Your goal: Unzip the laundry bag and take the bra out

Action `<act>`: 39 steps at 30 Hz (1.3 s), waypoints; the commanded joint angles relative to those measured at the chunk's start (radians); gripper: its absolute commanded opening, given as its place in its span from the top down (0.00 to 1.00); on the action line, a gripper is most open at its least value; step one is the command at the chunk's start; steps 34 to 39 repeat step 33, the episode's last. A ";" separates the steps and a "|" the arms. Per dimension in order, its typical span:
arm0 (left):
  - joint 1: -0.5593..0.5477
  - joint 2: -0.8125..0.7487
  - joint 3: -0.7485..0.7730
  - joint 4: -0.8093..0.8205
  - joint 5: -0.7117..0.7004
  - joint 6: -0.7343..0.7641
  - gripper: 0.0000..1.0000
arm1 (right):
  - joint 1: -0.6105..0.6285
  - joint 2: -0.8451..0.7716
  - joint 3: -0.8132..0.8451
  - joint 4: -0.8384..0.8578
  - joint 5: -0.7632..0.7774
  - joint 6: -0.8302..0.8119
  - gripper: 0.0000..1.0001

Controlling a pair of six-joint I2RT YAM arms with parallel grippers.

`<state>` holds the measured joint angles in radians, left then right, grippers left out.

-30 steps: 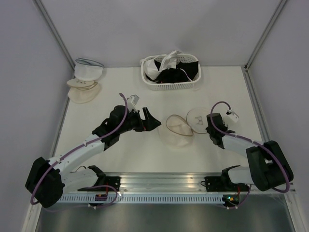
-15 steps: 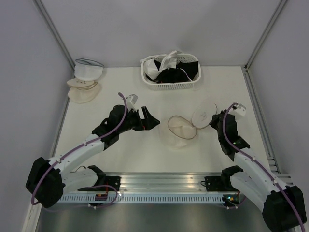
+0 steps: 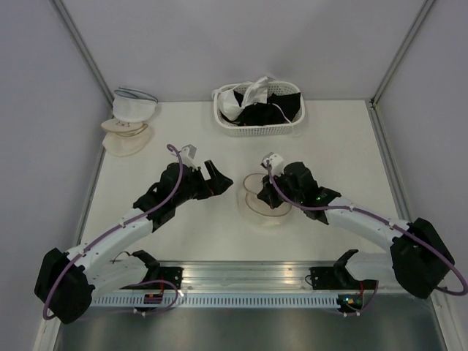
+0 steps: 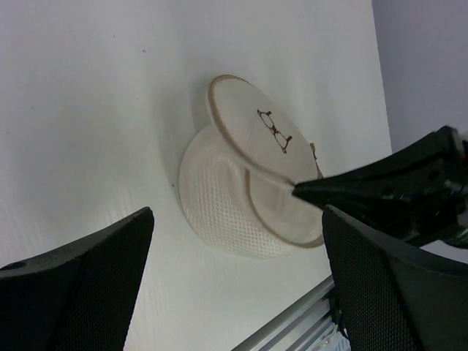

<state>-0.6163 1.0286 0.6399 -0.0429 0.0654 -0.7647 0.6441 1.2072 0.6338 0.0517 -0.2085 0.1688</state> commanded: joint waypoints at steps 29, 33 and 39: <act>0.007 0.047 -0.014 0.152 0.214 0.024 0.01 | 0.127 -0.254 0.185 -0.256 0.557 0.182 0.02; 0.007 0.060 -0.014 0.173 0.237 0.025 0.00 | 0.127 -0.288 0.162 -0.231 0.543 0.204 0.02; 0.007 0.060 -0.014 0.173 0.237 0.025 0.00 | 0.127 -0.288 0.162 -0.231 0.543 0.204 0.02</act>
